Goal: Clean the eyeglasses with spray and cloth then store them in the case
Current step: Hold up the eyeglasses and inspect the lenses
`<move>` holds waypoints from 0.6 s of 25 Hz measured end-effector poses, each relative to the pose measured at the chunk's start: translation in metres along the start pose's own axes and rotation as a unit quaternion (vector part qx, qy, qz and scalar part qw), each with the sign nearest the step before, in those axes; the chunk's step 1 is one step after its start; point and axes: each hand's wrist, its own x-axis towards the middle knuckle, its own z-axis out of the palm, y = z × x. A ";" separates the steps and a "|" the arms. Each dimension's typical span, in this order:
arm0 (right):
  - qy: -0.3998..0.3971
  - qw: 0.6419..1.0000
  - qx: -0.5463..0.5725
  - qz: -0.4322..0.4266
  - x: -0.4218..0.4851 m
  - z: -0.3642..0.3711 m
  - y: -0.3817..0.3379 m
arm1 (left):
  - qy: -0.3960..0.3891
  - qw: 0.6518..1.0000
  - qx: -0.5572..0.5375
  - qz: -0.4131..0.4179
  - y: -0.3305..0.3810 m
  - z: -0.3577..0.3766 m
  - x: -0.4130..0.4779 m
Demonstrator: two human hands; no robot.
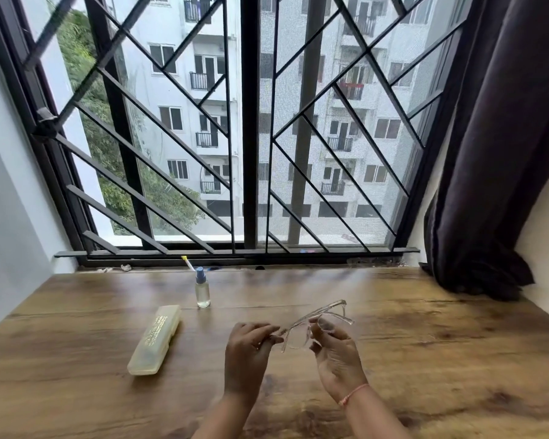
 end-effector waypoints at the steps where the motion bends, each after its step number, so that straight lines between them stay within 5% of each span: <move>1: -0.010 0.999 0.037 0.026 0.002 -0.003 0.003 | -0.001 1.000 0.007 0.010 0.000 0.001 0.001; 9: -0.027 0.989 0.128 0.072 0.005 -0.004 0.008 | -0.008 0.998 0.013 0.058 0.009 0.001 0.008; 15: 0.003 0.992 0.097 0.077 0.000 0.001 0.007 | -0.002 0.998 0.025 0.062 0.005 0.001 0.006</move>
